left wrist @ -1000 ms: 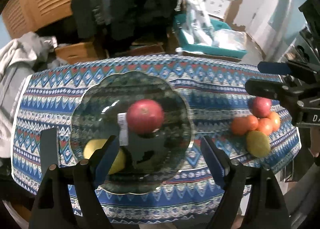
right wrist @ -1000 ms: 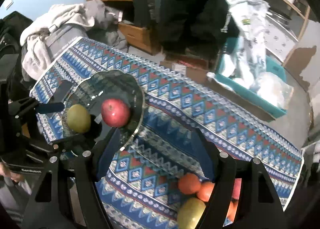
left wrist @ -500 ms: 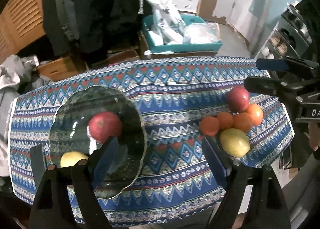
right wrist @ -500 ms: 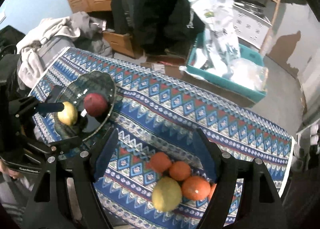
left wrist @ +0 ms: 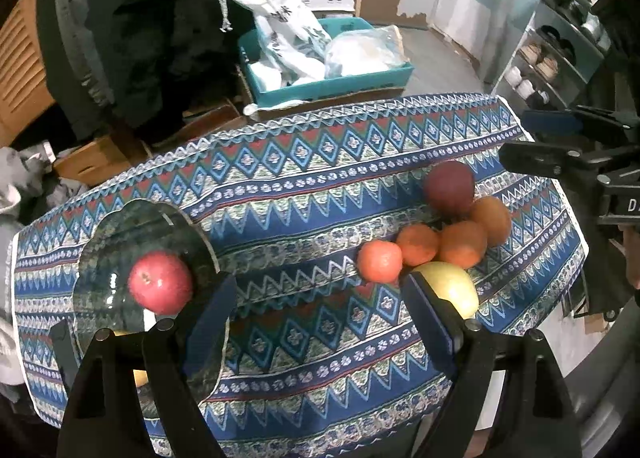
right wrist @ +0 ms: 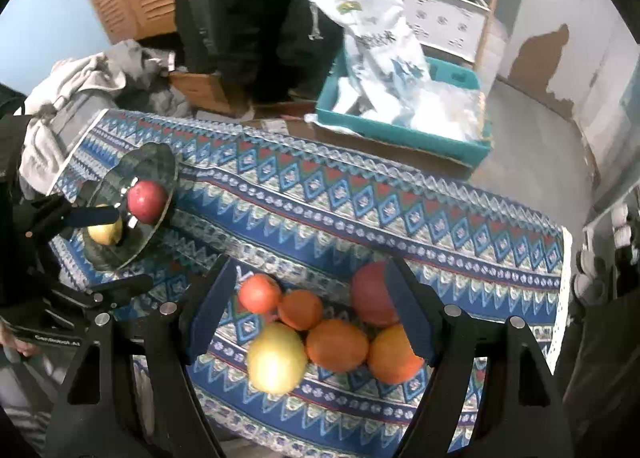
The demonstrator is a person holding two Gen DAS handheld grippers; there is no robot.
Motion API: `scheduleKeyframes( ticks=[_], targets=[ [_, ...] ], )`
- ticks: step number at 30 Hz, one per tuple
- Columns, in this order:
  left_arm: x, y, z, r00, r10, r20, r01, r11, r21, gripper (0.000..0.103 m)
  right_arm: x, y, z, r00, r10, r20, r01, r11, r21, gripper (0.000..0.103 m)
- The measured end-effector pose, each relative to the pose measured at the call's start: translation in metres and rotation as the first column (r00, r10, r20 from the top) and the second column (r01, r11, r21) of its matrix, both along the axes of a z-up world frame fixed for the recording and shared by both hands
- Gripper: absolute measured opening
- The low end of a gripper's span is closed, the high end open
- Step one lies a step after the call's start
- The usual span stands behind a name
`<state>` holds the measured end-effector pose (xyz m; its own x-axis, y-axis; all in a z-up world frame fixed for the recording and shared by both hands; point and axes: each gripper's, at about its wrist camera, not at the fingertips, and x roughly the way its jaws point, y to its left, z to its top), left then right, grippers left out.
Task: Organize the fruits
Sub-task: 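Move the left tool back to the fruit pile while the right tool follows, then grasp a tangerine with the left tool while the right tool grasps another red apple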
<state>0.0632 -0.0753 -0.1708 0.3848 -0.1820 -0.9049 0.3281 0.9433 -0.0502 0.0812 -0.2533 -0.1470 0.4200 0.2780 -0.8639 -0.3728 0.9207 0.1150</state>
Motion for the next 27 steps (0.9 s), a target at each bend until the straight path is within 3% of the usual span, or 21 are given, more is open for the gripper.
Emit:
scheduleKeyframes(
  ticks=[3, 15, 27],
  targets=[
    [0.005, -0.009, -0.007, 1.0, -0.014, -0.019, 0.014, 1.0, 0.0, 0.087, 0.001, -0.012, -0.003, 1.0, -0.021, -0.005, 0.021, 1.0, 0.003, 0.082],
    [0.02, -0.042, -0.053, 0.99, -0.094, -0.102, 0.097, 0.995, 0.025, 0.087, 0.006, -0.044, -0.031, 0.995, -0.079, -0.062, 0.079, 0.997, -0.003, 0.083],
    [0.038, -0.053, -0.096, 0.976, -0.084, -0.2, 0.089, 0.996, 0.014, 0.087, 0.014, -0.052, -0.062, 0.987, -0.091, -0.133, 0.089, 0.996, -0.019, 0.083]
  ],
)
